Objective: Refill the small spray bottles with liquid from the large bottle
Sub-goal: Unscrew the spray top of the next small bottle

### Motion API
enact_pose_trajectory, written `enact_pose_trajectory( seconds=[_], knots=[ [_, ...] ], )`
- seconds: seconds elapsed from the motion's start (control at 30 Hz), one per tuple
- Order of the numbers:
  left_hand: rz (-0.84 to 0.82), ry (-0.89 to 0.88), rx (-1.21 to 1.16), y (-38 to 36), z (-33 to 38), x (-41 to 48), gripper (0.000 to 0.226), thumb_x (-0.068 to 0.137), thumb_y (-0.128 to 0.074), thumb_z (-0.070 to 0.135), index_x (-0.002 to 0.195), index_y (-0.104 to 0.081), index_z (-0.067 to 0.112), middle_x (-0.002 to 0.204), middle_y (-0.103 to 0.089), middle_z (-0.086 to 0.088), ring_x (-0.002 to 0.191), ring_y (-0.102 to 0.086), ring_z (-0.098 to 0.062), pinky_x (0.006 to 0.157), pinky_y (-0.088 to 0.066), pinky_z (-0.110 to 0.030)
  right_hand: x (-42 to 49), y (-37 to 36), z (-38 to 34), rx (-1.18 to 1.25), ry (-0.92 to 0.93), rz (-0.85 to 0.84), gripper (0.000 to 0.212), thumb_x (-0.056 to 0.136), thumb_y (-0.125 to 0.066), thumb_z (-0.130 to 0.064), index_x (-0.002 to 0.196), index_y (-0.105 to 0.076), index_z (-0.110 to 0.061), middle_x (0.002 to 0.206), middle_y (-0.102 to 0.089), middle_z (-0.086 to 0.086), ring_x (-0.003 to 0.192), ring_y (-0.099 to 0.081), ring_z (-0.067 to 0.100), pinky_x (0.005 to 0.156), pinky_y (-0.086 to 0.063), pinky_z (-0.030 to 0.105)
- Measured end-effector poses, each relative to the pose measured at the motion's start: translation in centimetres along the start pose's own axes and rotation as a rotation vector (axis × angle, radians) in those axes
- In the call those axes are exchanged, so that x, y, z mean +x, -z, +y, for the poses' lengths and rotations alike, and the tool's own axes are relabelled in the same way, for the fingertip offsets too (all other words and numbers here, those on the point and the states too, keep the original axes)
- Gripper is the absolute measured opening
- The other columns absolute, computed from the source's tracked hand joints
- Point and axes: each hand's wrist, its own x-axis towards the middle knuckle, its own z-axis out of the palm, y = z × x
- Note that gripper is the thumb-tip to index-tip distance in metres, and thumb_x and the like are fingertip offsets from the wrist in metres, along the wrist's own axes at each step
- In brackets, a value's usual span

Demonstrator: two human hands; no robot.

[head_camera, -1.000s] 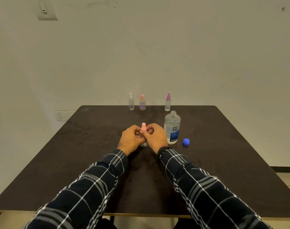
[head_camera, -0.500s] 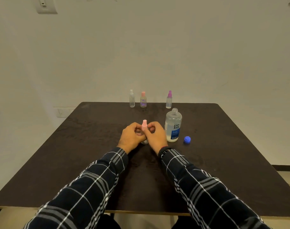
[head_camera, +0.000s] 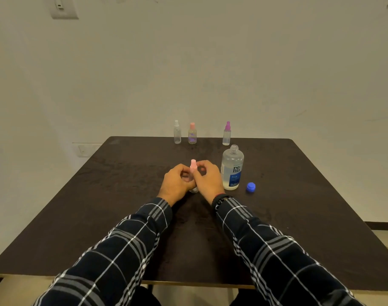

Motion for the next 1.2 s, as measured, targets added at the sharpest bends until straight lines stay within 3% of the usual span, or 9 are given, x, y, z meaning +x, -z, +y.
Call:
enact_pose_trajectory(
  seconds=[0.1,0.23,0.4,0.57,0.63,0.73,0.83,1.0,1.2],
  knots=[
    [-0.01,-0.001,0.011,0.1,0.1,-0.1,0.029,0.082,-0.081,0.015,0.105,-0.065,0.018,0.095,-0.071,0.005,0.08,-0.067,-0.001,0.065,-0.05,-0.013,0.1,0.4,0.3,-0.011,0.054,-0.108,0.04,0.097,-0.058,-0.029,0.137,-0.055,-0.027,0.131,-0.056,0.002,0.118,-0.058,0.014,0.093,-0.05,0.021],
    [-0.011,0.018,0.045,0.1,0.1,-0.1,0.029,0.081,-0.078,0.005,0.102,-0.064,0.018,0.094,-0.07,0.003,0.082,-0.067,-0.006,0.065,-0.048,-0.014,-0.6,0.7,-0.5,0.007,-0.04,-0.094,0.061,0.088,-0.072,-0.036,0.139,-0.042,-0.024,0.121,-0.054,-0.001,0.107,-0.054,0.011,0.064,-0.04,0.012],
    [-0.003,0.011,0.011,0.1,-0.1,-0.1,0.029,0.081,-0.081,0.013,0.104,-0.065,0.018,0.096,-0.072,0.004,0.081,-0.068,-0.001,0.066,-0.051,-0.013,-0.1,0.5,-0.7,-0.036,-0.018,-0.021,0.026,0.091,-0.069,-0.029,0.114,-0.06,-0.023,0.115,-0.058,0.0,0.102,-0.058,0.011,0.074,-0.044,0.016],
    [0.006,-0.006,0.019,0.0,0.0,-0.1,0.029,0.081,-0.082,0.015,0.105,-0.065,0.017,0.096,-0.072,0.004,0.078,-0.069,0.002,0.065,-0.053,-0.012,0.2,1.7,0.0,-0.053,0.101,-0.168,0.043,0.096,-0.062,-0.026,0.138,-0.054,-0.023,0.125,-0.054,-0.003,0.117,-0.054,0.011,0.098,-0.045,0.026],
    [0.013,-0.004,0.028,-0.1,-0.1,-0.1,0.03,0.079,-0.08,0.006,0.105,-0.066,0.013,0.093,-0.071,0.003,0.07,-0.066,0.009,0.061,-0.05,-0.009,0.0,1.7,0.1,-0.046,0.024,-0.148,0.052,0.09,-0.069,-0.035,0.137,-0.049,-0.023,0.122,-0.054,-0.004,0.114,-0.053,0.01,0.095,-0.043,0.024],
    [0.005,0.003,0.04,-0.1,-0.2,0.1,0.031,0.078,-0.08,0.003,0.104,-0.065,0.014,0.091,-0.071,0.002,0.068,-0.066,0.009,0.06,-0.05,-0.008,0.0,1.2,0.0,-0.05,-0.067,-0.075,0.042,0.084,-0.076,-0.033,0.117,-0.054,-0.021,0.111,-0.059,-0.004,0.104,-0.057,0.012,0.087,-0.046,0.025],
    [0.0,0.009,0.045,0.0,-0.2,0.1,0.032,0.079,-0.081,0.008,0.105,-0.065,0.017,0.095,-0.072,0.005,0.075,-0.067,0.005,0.065,-0.053,-0.01,0.2,0.9,-0.1,-0.092,-0.011,-0.051,0.025,0.087,-0.073,-0.03,0.106,-0.059,-0.023,0.107,-0.061,-0.002,0.097,-0.058,0.011,0.083,-0.048,0.024],
    [0.009,-0.005,0.041,-0.1,-0.2,0.2,0.03,0.081,-0.082,0.016,0.105,-0.065,0.018,0.097,-0.071,0.005,0.083,-0.067,-0.002,0.07,-0.052,-0.013,0.4,1.6,-0.3,-0.064,0.09,-0.038,0.022,0.091,-0.066,-0.026,0.113,-0.061,-0.027,0.109,-0.059,-0.002,0.098,-0.058,0.009,0.084,-0.048,0.022],
    [0.012,-0.008,0.058,-0.2,-0.1,0.3,0.03,0.081,-0.083,0.017,0.104,-0.064,0.018,0.096,-0.07,0.005,0.079,-0.066,-0.002,0.072,-0.052,-0.015,0.0,2.9,-2.1,0.024,0.208,0.061,0.017,0.096,-0.059,-0.043,0.107,-0.057,-0.032,0.1,-0.061,-0.006,0.092,-0.06,0.007,0.073,-0.049,0.02]
  ],
)
